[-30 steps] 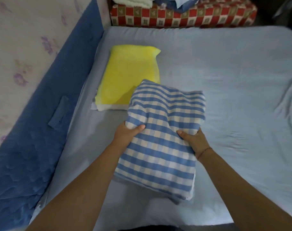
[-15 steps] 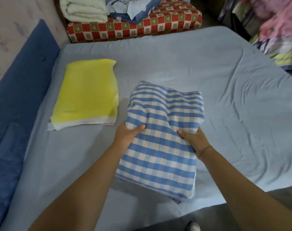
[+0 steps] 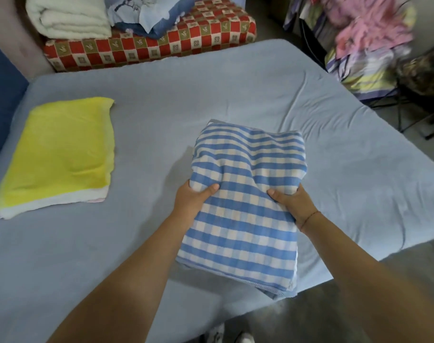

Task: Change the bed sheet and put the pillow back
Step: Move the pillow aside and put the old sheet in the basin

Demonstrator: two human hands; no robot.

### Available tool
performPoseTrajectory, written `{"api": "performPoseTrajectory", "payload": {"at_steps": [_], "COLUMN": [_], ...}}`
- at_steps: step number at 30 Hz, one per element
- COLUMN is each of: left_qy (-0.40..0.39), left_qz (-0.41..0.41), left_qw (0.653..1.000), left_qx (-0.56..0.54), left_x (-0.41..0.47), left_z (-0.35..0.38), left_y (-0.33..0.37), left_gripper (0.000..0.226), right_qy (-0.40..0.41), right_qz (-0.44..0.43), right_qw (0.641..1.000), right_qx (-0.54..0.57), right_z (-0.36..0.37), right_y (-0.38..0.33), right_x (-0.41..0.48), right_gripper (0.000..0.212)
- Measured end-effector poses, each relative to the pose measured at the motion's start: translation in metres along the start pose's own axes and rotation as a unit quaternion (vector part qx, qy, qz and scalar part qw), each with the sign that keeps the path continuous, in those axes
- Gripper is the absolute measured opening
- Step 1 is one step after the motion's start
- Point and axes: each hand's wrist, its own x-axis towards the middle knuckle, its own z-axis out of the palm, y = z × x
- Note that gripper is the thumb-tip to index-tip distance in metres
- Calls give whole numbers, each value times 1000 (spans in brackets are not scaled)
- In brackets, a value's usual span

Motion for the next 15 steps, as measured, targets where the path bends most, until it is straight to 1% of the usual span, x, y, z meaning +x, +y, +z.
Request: {"api": "performPoseTrajectory", "payload": {"at_steps": [3,5,8,11,13,15], "left_qy": [-27,-48,-72,-91,-95,-98], "left_qz": [14,21,30,38,36,36], "left_qw": [999,998,997,994,994,993], "left_qx": [15,29,26,40,49,52], "left_x": [14,23,34,41,47,52], "left_z": [33,55,95,135,163,193], "left_y": [10,16,29,37,38,41], "left_gripper": [54,56,48,46,43,40], "right_qy": [32,49,71,85,94,98], "right_qz": [4,2,-14,-20,-14,-13], "right_qw": [999,998,996,995,994,993], "right_qx": [15,27,48,51,56,57], "right_z": [-31,-51,-86,-122,-148,-176], "right_y": [-1,-1,-4,-7,-8,-12], "right_x": [8,12,20,29,36,44], "right_gripper": [97,95,88,75,75,81]}}
